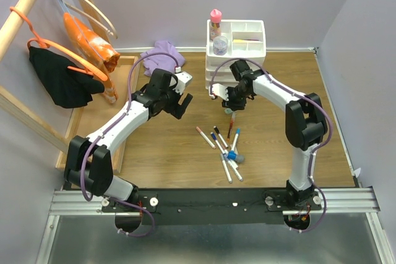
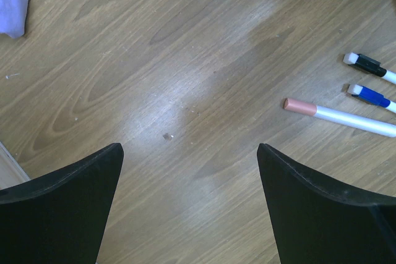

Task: Sort the stationery into containers
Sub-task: Pick up the stationery from the center of the board.

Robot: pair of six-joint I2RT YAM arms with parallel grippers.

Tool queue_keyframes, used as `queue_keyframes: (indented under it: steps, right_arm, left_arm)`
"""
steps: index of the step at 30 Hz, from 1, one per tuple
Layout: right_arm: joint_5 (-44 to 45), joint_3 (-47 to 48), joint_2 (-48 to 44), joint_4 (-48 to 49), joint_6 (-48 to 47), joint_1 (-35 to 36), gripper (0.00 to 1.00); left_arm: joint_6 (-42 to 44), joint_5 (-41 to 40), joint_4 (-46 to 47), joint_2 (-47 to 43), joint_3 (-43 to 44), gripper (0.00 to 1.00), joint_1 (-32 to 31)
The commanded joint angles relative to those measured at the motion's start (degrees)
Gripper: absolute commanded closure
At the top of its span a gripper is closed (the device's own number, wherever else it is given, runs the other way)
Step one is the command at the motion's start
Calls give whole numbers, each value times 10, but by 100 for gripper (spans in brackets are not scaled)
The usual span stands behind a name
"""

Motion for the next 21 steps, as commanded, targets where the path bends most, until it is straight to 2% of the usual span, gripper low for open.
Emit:
queue_keyframes:
  steps: [1, 21]
  right_arm:
    - [-2, 19, 27, 11, -39, 0, 53]
    - [15, 25, 76, 27, -62, 0, 56]
  left_arm:
    - [0, -8, 5, 10, 18, 2, 5]
    - [-4, -12, 4, 36, 29, 2, 5]
